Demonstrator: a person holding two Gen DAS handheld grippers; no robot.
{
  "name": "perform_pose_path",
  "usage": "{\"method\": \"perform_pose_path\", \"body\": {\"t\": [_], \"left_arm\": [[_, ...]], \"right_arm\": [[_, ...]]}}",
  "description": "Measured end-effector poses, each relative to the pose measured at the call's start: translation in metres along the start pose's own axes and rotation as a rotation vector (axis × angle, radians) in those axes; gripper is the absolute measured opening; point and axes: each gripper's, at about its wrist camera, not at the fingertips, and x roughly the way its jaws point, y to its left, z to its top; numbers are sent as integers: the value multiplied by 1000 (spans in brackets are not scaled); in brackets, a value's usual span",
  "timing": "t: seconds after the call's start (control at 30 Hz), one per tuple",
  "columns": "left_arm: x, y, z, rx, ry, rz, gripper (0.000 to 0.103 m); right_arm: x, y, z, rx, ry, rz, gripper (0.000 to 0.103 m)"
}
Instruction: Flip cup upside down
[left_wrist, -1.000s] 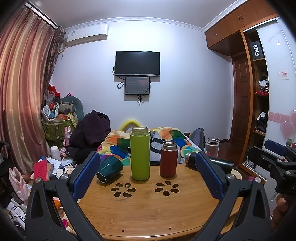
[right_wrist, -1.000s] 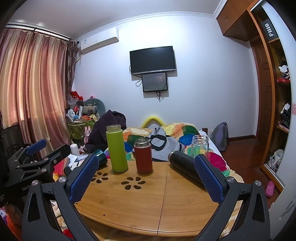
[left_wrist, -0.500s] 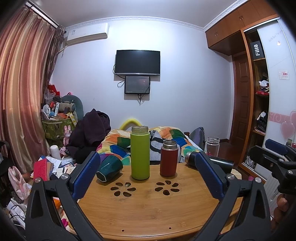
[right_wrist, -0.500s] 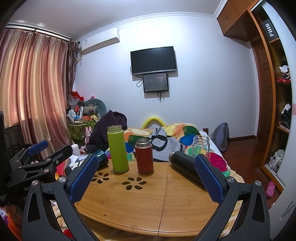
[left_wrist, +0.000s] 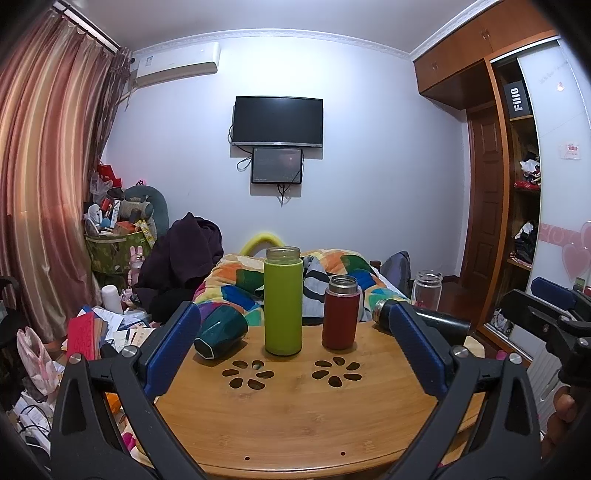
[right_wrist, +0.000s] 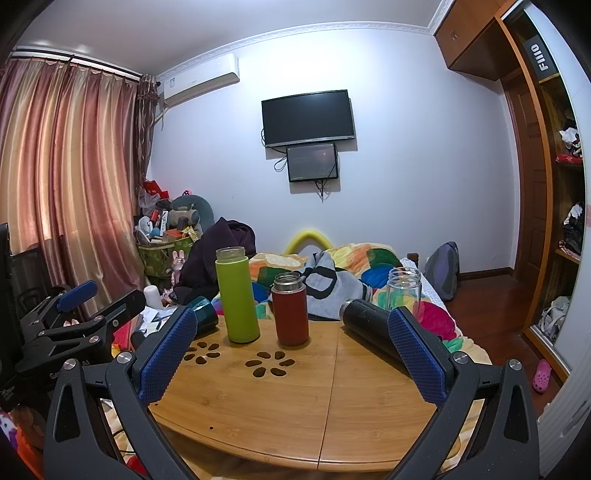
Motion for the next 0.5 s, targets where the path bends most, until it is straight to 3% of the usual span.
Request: {"method": "perform_pose_path", "body": {"t": [0.23,0.4,0.5], "left_arm": [[30,5,1,-5,45,-25,103],[103,9,4,26,133,-22,103],[160,14,0,20,207,50,103]], "right_arm": [[10,-8,-4,12,21,-8,103],[20,-22,-10,28,47,-24,103],[26,-28,-16,20,70,-47,103]]}}
